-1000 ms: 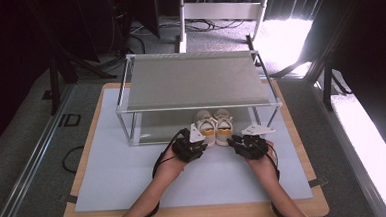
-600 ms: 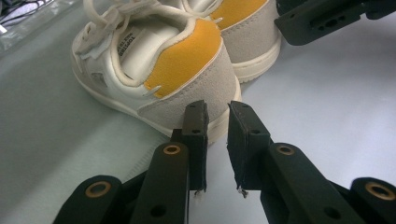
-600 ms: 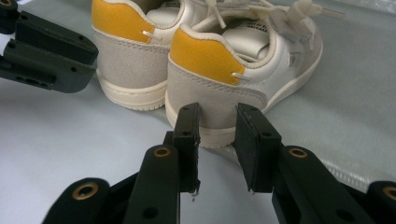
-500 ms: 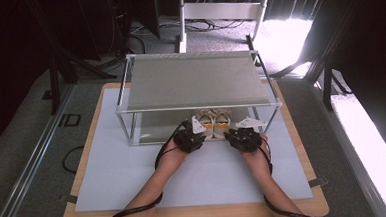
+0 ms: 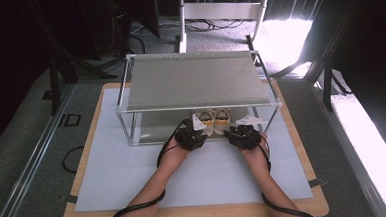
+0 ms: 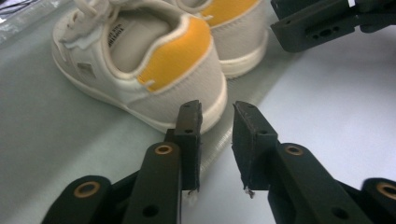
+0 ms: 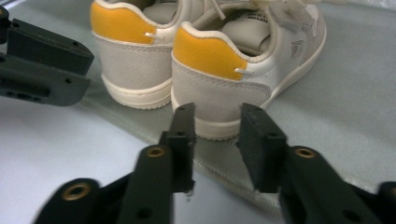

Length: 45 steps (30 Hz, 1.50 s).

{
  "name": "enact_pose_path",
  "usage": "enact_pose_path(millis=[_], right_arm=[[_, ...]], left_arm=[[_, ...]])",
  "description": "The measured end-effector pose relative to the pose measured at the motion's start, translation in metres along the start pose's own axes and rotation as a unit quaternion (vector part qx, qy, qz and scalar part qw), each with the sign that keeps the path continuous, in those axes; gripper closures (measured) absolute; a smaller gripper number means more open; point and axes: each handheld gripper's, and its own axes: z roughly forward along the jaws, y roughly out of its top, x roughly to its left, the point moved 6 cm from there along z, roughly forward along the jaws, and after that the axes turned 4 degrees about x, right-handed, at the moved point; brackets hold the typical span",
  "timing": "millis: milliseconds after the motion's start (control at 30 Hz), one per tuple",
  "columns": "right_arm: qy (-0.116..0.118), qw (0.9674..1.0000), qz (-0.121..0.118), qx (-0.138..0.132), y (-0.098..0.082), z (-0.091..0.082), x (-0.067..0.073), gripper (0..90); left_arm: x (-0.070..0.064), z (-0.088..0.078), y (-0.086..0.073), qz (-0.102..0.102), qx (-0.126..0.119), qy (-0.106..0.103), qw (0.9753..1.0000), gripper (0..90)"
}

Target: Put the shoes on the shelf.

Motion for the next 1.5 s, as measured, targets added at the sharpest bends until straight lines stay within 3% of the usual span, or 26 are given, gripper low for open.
enact_pose_path(millis=[133,233,300,333,400,533,733,800,933,1067,1133,1200,1267,1500], right_arm=[[0.001,1.0,-0.001,-0.006,-0.004,-0.009,-0.001,53.9],[0.004,0.9999,0.0,-0.013,-0.006,-0.019,-0.002,50.1],[0.003,0.9998,-0.002,-0.018,-0.007,-0.024,-0.002,44.8],[0.004,0.9998,-0.004,-0.02,-0.007,-0.026,-0.002,42.1],[0.005,0.9996,-0.004,-0.027,-0.009,-0.03,-0.001,39.5],[0.012,0.9993,-0.019,-0.029,-0.016,-0.037,0.004,34.2],[0.022,0.9982,-0.035,-0.043,-0.028,-0.042,0.012,28.7],[0.029,0.9978,-0.035,-0.048,-0.032,-0.044,0.013,27.7],[0.036,0.9973,-0.029,-0.058,-0.04,-0.046,0.014,23.9],[0.053,0.998,-0.01,-0.034,-0.049,-0.043,0.01,16.7],[0.033,0.9989,-0.021,-0.025,-0.053,-0.042,0.007,12.2],[0.025,0.9988,-0.019,-0.037,-0.053,-0.045,0.005,12.2],[0.001,0.9988,-0.023,-0.044,-0.054,-0.048,0.002,12.2],[-0.017,0.9985,-0.024,-0.046,-0.063,-0.058,-0.004,12.1]], left_arm=[[-0.005,-0.01,-0.003,-0.006,-0.023,-0.017,0.9996,55.4],[-0.007,-0.016,-0.007,0.0,-0.024,-0.018,0.9995,42.8],[-0.008,-0.018,-0.009,-0.005,-0.021,-0.013,0.9997,37.3],[-0.01,-0.021,-0.011,-0.015,-0.026,-0.022,0.9993,37.1],[-0.01,-0.023,-0.014,-0.025,-0.024,-0.03,0.999,28.0],[-0.01,-0.026,-0.021,-0.026,-0.029,-0.023,0.999,15.9],[-0.016,-0.032,-0.032,-0.022,-0.039,-0.032,0.9985,12.8],[-0.018,-0.034,-0.035,-0.013,-0.038,-0.029,0.9988,12.7],[-0.019,-0.04,-0.043,-0.016,-0.045,-0.028,0.9985,12.7],[-0.017,-0.044,-0.052,-0.018,-0.047,-0.024,0.9985,12.7],[-0.016,-0.046,-0.057,-0.018,-0.046,-0.023,0.9985,12.7],[-0.015,-0.048,-0.062,-0.021,-0.048,-0.021,0.9984,12.7],[-0.014,-0.049,-0.066,-0.024,-0.048,-0.018,0.9984,12.7],[-0.011,-0.059,-0.081,-0.027,-0.053,-0.006,0.9982,12.7]])
